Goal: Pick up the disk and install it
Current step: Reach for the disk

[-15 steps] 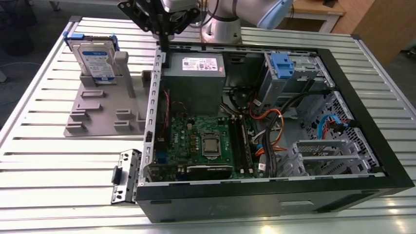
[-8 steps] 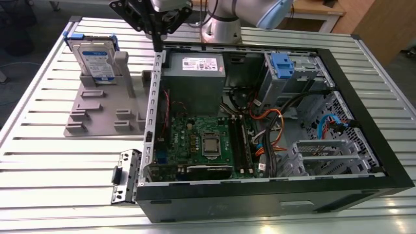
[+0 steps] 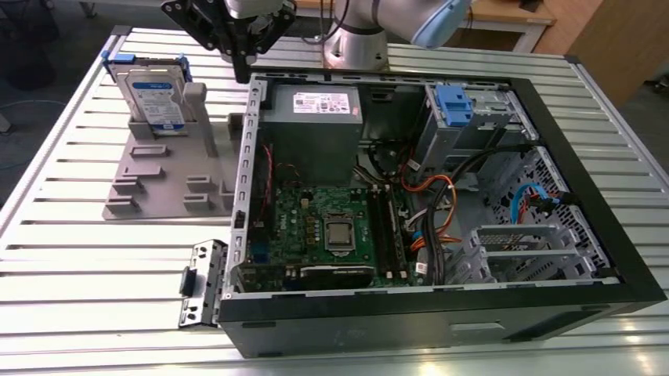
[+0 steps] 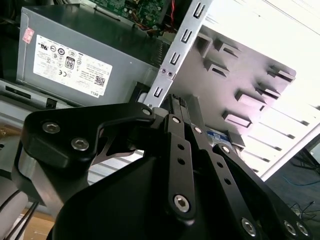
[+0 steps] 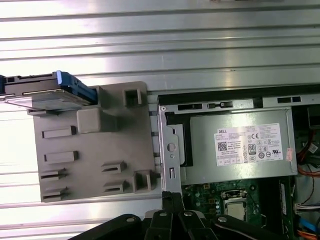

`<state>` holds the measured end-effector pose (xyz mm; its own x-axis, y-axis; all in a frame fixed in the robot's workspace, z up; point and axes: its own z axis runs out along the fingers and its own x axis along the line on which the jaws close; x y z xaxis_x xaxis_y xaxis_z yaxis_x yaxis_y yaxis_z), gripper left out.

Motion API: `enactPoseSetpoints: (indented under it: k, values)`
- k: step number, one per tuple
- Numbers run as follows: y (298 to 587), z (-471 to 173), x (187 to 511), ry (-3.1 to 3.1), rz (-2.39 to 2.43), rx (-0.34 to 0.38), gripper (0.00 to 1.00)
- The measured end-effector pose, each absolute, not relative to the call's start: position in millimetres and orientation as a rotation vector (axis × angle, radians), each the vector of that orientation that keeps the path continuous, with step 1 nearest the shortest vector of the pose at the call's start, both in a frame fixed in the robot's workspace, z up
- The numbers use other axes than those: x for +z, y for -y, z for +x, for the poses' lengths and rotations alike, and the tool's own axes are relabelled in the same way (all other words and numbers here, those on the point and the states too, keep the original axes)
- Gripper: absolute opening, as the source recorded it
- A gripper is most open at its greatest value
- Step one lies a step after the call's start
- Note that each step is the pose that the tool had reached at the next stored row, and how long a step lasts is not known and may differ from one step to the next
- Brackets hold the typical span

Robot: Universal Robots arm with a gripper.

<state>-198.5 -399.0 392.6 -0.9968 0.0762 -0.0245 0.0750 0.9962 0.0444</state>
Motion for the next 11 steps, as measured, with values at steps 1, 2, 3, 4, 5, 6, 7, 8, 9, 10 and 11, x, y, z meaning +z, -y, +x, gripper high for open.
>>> enactPoseSetpoints:
  k: [1, 2, 3, 4, 5, 6, 7, 8, 9, 10, 11]
  values:
    - [399.0, -200.3, 392.6, -3.112, 0.118, 0.068, 0.1]
    - [398.9, -201.9, 392.6, -3.113, 0.118, 0.068, 0.1]
    - [398.9, -203.3, 392.5, -3.112, 0.118, 0.068, 0.1]
    - [398.9, -204.6, 392.5, -3.113, 0.118, 0.068, 0.1]
    - [398.9, -206.0, 392.5, -3.112, 0.118, 0.068, 0.1]
    - [399.0, -207.4, 392.5, -3.113, 0.118, 0.068, 0.1]
    - [398.9, -208.8, 392.4, -3.113, 0.118, 0.068, 0.1]
    - [398.9, -210.4, 392.4, -3.112, 0.118, 0.068, 0.1]
    - [398.9, -211.8, 392.3, -3.112, 0.118, 0.068, 0.1]
    - [398.9, -213.1, 392.3, -3.112, 0.118, 0.068, 0.1]
    - [399.0, -214.4, 392.3, -3.113, 0.118, 0.068, 0.1]
